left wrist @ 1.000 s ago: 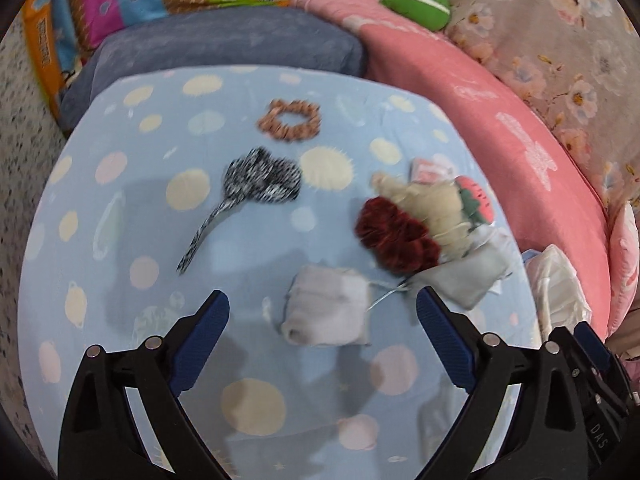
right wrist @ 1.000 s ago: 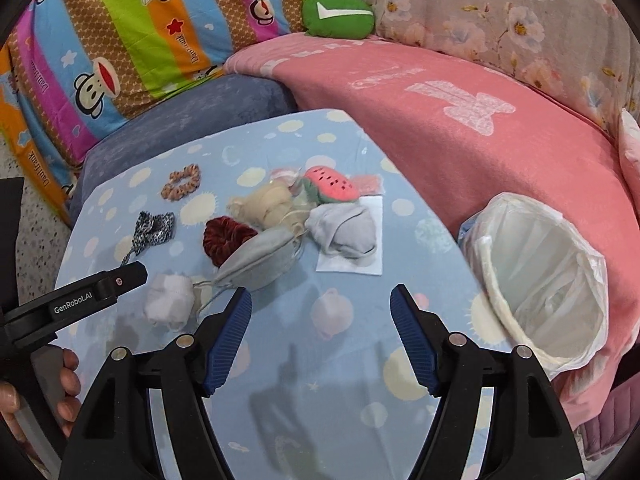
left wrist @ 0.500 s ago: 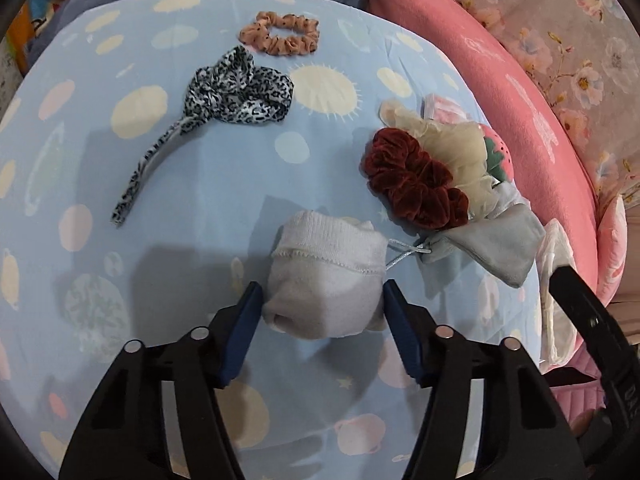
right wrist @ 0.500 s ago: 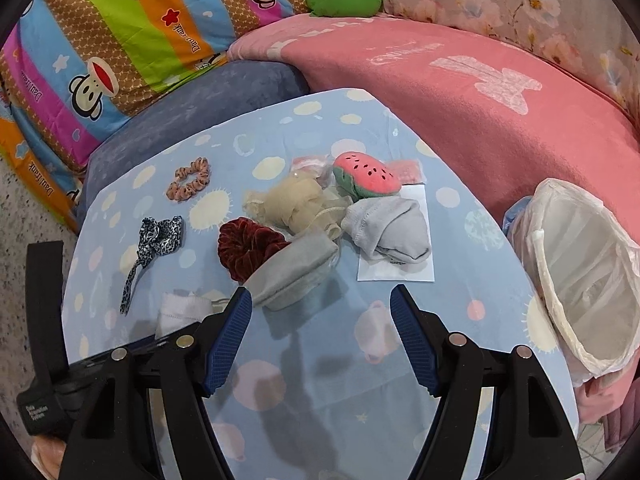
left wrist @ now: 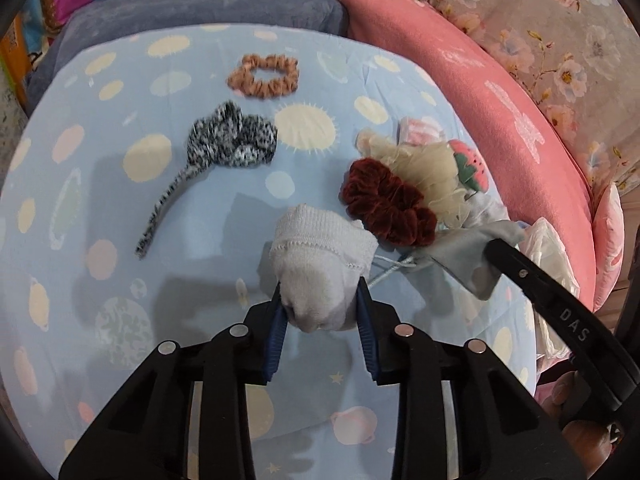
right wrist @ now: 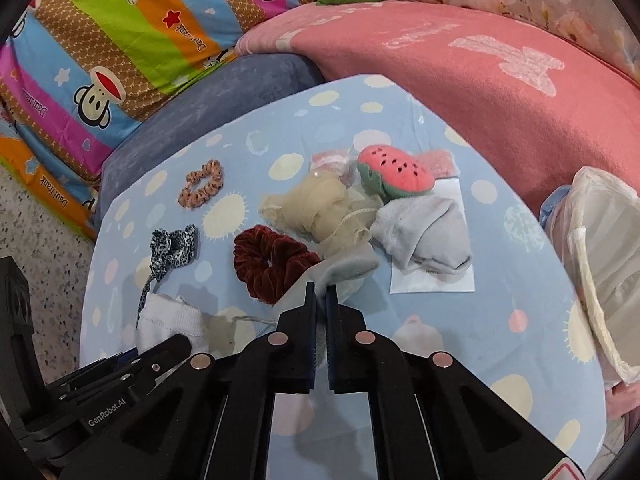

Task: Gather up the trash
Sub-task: 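Grasp the white sock with the left tool while the right tool grasps the grey pouch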

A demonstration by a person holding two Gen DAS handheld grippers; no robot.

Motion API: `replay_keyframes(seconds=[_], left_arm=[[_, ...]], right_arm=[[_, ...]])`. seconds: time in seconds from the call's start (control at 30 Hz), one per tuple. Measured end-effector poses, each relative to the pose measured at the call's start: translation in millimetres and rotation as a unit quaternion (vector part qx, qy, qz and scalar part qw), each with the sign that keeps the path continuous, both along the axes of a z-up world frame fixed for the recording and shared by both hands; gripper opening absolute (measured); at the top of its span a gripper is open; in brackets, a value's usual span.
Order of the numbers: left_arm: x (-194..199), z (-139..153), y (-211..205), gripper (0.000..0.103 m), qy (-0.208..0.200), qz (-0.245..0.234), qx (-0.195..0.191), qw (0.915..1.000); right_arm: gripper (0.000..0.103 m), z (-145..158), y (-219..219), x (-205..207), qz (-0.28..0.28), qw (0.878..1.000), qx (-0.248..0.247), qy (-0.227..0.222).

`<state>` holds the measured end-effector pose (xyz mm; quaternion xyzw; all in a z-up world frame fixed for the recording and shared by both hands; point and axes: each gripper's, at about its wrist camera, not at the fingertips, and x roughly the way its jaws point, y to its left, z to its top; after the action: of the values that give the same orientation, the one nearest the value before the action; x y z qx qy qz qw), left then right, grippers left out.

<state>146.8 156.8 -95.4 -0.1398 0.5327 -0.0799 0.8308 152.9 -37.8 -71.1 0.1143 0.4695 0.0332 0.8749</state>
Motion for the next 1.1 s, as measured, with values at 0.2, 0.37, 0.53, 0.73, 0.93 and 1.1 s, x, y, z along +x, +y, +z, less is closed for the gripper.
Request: replay_keyframes(seconds=[0.2,0.37,0.53,0.73,0.93,1.1], left_arm=[[-2.9,48.3,-15.0,0.031,-0.051,-0.010,0.016,0.9985],[-4.9,92.6,-43.0,0.031,-0.093,-0.032,0.019,0.9950],[-8.3,129.9,-84.1,0.031,-0.133,-0.066,0.022,0.9888],[-14.8,158.0,-143.5,0.031,-0.161,-0.111,0.025,0.9803],[-22.8,169.8,-208.7,0.031,-0.175,-0.160,0.024,0.9712],[-28.8,170.4,-261.3,0.031,-0.176,-0.203,0.022,0.9630]], right_arm=[[0.004,67.2,-25.8,-13.0,-0.008,0.998,0.000,-0.070],[0.004,121.5,-56.6,-28.0,-0.026,0.991,-0.005,-0.129],[0.004,162.4,-92.9,-44.9,-0.054,0.984,-0.015,-0.171],[0.004,183.4,-137.3,-69.1,-0.087,0.977,-0.028,-0.191],[0.004,184.4,-187.4,-95.4,-0.128,0.972,-0.039,-0.193],[0.004,179.7,-227.8,-113.2,-0.163,0.967,-0.044,-0.189]])
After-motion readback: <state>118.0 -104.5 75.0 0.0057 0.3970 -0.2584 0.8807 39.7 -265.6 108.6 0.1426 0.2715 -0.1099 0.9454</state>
